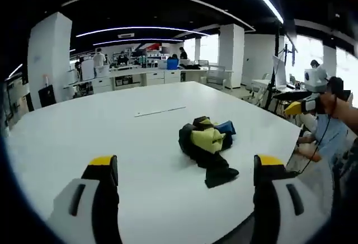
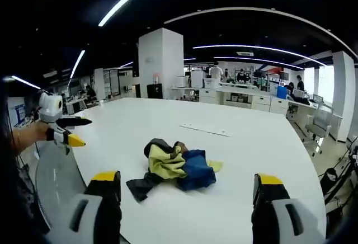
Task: Fold the garment on the visible template until the final outline fits inside the template.
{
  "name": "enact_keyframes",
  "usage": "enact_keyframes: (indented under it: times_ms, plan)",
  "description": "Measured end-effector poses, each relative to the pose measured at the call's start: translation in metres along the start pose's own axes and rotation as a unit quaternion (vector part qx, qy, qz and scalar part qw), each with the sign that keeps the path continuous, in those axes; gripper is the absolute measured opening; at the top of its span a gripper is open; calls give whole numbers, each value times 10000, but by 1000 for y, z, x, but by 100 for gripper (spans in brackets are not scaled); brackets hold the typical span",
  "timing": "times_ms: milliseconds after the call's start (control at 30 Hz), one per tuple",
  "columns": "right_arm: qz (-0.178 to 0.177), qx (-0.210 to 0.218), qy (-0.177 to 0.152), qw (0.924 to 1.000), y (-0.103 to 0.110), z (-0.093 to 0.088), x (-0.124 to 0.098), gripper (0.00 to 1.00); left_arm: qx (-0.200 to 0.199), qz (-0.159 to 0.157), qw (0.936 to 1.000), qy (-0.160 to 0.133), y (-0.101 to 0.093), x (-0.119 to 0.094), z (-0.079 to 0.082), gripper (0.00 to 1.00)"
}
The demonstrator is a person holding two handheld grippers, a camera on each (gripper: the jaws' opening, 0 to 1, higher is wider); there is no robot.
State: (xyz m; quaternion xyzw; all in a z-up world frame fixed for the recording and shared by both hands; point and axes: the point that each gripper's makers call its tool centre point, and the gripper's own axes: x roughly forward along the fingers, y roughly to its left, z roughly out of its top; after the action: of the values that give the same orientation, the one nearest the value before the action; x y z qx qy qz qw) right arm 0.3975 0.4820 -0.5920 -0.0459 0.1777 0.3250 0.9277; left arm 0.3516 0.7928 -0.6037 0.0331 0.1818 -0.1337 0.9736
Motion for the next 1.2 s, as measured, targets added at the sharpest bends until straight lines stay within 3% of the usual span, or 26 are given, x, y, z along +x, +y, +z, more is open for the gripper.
enact_keyframes:
  times_ms: [500, 733, 1200]
  plan:
    - [199, -123, 27, 9997, 6, 2, 12, 99, -283, 183, 9993, -139, 6, -1, 5, 98]
    - [217, -150, 60, 9996, 5, 0, 16, 99, -286, 219, 9993, -75, 9, 0, 1, 96]
    - [286, -32, 162, 9995, 5, -6, 24, 93, -312, 113, 9993, -187, 12, 5, 6, 90]
